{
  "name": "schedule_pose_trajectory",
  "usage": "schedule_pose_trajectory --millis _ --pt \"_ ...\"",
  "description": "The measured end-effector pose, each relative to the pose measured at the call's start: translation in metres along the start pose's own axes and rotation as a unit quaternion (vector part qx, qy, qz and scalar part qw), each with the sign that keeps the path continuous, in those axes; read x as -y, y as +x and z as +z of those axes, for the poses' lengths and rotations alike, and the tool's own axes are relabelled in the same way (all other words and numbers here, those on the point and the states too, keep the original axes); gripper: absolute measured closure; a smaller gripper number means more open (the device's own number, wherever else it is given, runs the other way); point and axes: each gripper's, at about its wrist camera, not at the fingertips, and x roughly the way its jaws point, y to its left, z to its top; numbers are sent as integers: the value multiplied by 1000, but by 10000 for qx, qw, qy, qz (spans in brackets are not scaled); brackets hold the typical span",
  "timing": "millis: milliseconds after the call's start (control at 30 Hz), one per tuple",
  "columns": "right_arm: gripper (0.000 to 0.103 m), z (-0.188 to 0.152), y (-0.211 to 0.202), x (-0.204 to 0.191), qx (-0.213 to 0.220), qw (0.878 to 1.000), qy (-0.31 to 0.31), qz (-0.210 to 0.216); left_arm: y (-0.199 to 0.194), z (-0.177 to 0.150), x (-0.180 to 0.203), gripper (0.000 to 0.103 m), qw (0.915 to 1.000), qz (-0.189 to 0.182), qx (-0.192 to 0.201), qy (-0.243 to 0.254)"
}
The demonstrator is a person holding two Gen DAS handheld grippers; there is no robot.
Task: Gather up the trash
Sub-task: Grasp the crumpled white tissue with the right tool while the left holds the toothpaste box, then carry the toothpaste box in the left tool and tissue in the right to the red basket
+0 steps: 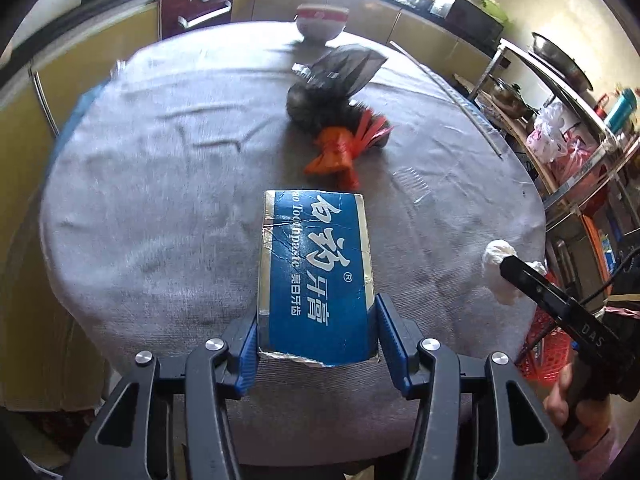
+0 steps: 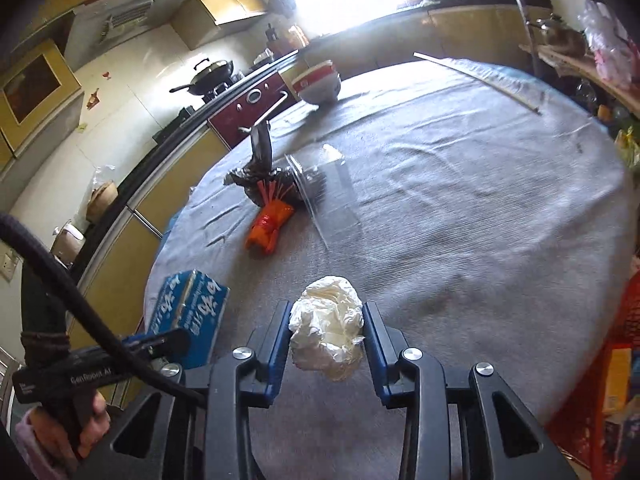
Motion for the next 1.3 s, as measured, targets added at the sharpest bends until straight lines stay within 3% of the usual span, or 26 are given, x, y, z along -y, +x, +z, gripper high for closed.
schedule_pose_trajectory --millis 333,567,1067,1300 --pt "65 -3 -50 21 406 9990 184 -35 -36 -2 49 49 9935 654 538 766" --pt "65 -7 -76 35 628 9976 255 -124 -54 -5 79 49 9854 885 847 1184" --pt "65 -17 -116 81 988 9923 625 -407 -56 -7 134 48 9729 1025 928 1855" --pt "65 -20 -137 114 1187 9869 920 -587 -45 -9 175 48 9627 1001 859 2361"
